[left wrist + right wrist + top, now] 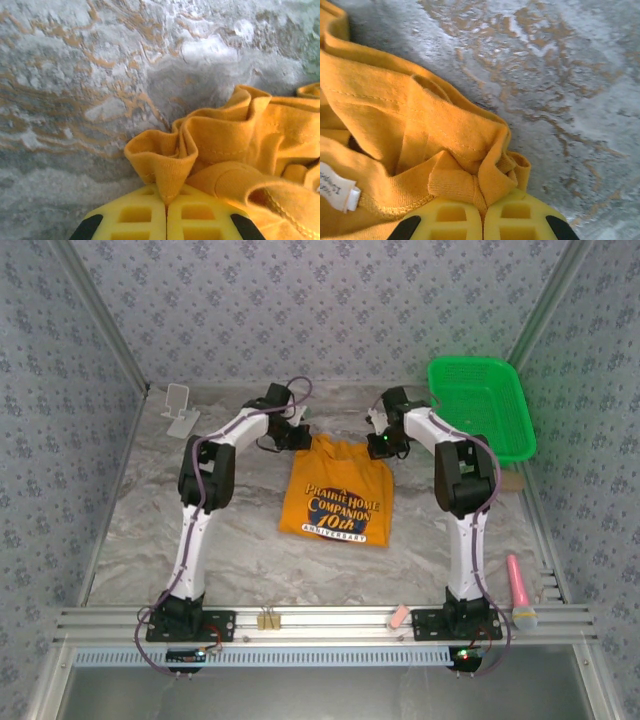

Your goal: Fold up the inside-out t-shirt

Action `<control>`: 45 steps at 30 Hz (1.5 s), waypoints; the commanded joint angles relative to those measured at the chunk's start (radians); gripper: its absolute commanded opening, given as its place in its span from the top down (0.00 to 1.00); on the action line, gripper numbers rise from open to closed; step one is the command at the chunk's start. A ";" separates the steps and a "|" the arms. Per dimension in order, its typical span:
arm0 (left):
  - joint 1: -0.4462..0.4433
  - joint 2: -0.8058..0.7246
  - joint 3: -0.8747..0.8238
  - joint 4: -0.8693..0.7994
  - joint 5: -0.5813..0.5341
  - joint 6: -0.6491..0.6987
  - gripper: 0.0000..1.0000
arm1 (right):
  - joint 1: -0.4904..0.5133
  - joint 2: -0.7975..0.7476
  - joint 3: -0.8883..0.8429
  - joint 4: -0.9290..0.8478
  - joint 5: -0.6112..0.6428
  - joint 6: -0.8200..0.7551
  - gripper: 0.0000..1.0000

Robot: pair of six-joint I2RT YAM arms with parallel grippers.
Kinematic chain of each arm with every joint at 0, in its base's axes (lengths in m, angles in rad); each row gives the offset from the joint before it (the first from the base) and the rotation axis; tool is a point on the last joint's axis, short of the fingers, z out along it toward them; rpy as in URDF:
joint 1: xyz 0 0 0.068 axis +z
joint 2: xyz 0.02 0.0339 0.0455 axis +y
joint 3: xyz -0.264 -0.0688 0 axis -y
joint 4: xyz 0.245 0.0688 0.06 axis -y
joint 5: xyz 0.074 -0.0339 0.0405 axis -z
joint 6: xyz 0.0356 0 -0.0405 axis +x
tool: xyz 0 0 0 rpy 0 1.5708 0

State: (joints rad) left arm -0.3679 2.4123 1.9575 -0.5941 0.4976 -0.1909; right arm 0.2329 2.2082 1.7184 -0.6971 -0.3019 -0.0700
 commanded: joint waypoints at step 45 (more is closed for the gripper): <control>-0.637 -1.314 -1.455 0.377 -0.597 0.802 0.02 | 0.353 -0.961 -1.060 0.312 0.168 -1.044 0.24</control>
State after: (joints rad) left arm -0.9920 1.0512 0.5323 -0.1452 -0.0025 0.4980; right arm 0.5781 1.1927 0.6857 -0.4309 -0.1970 -1.0374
